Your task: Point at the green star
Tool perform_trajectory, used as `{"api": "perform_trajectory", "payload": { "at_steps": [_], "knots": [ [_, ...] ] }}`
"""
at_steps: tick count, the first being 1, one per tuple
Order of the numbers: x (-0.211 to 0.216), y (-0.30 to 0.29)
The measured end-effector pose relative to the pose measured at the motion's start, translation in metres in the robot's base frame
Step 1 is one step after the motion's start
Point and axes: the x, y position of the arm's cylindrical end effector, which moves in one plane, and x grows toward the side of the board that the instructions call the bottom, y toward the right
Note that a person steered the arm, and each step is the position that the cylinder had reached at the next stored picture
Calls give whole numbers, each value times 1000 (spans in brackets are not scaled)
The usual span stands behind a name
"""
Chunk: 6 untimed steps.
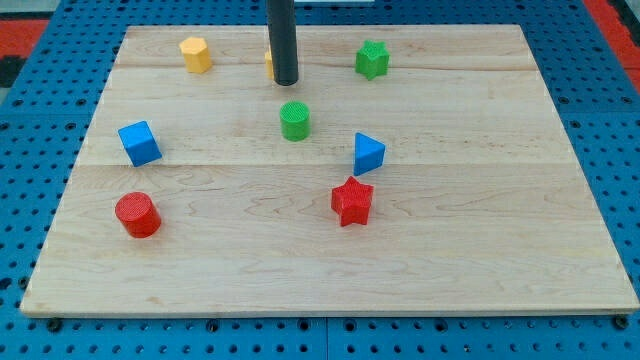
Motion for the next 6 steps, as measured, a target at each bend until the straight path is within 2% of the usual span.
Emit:
{"api": "perform_trajectory", "payload": {
  "at_steps": [1, 2, 4, 5, 6],
  "knots": [
    [-20, -11],
    [-7, -15],
    [116, -59],
    [109, 40],
    [78, 113]
  ]
}}
